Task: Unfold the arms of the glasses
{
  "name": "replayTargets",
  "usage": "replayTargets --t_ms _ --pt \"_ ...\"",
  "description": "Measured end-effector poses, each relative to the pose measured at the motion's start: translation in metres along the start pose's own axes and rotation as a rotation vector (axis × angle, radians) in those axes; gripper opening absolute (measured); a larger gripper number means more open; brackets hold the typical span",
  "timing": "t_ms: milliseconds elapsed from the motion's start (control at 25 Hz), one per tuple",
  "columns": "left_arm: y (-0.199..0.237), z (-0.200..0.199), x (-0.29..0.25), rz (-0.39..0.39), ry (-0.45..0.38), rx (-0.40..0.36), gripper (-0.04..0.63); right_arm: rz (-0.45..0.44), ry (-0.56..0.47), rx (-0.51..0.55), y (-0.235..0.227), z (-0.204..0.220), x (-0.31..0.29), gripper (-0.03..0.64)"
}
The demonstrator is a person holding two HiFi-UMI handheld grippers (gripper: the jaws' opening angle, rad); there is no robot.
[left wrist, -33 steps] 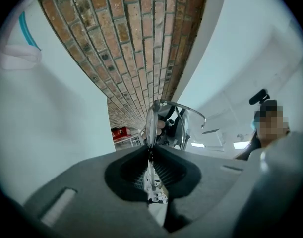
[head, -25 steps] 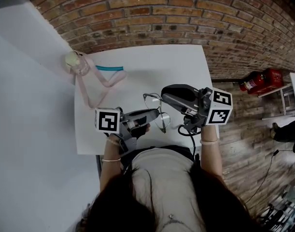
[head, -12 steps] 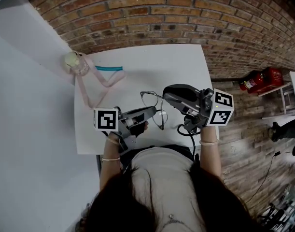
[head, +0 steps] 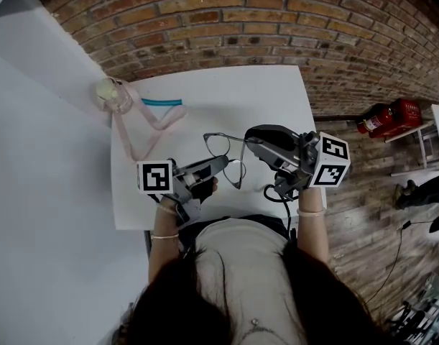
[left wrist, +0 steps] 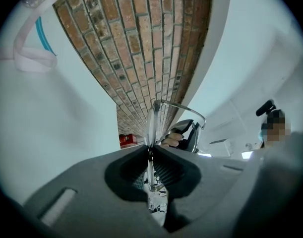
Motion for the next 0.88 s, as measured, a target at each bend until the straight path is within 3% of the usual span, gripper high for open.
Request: replayTargets --t_ms 880 --pt "0.004 -0.012 0.011 -0.028 -0.091 0.01 0.032 -0.018 -0.035 0.003 0.004 -0.005 0.008 0.04"
Point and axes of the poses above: the fingertips, and each gripper's own axes: x backward along the fingers, y to its left, z out of its underside, the point moved 4 cm from there along x, backward along the fingers
